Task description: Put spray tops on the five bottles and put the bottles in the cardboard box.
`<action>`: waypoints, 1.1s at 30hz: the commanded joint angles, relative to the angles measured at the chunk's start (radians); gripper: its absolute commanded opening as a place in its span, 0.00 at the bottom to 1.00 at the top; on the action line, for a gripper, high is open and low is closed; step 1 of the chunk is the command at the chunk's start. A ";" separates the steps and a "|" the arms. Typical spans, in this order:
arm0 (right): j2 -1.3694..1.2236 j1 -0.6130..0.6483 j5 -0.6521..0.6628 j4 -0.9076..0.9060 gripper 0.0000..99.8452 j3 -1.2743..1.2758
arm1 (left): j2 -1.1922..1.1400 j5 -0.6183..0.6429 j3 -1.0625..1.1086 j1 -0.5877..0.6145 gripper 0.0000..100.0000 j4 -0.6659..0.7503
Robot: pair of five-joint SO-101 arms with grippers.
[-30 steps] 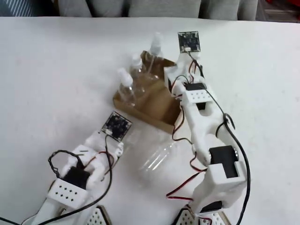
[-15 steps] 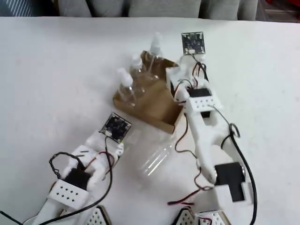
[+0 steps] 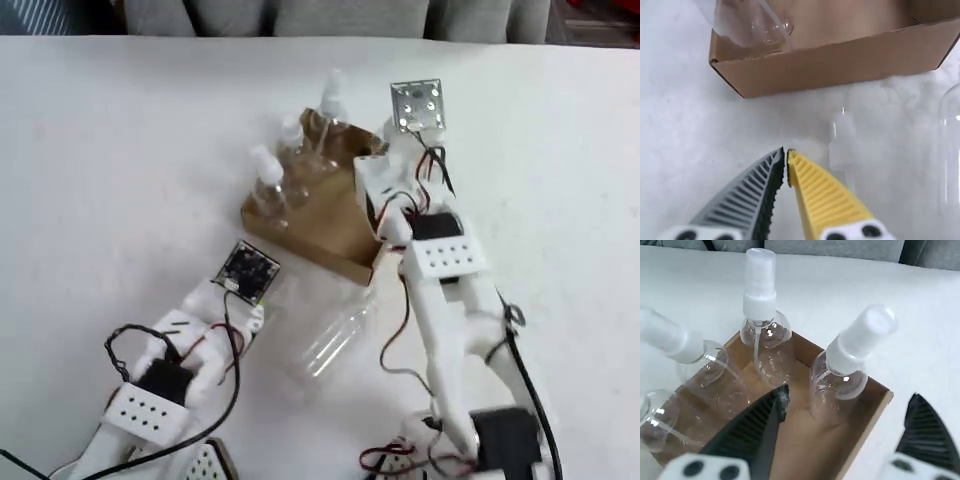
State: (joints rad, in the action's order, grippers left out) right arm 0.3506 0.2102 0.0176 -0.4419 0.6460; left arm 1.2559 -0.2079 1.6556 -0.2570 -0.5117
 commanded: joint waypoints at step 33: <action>0.564 0.377 -0.361 -1.050 0.15 0.196 | 0.013 -0.005 -0.087 0.035 0.03 -0.155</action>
State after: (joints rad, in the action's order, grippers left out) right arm 0.9091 0.5278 -0.2723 -1.4899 0.8777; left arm 1.2559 -0.2079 1.6341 -0.2309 -0.6636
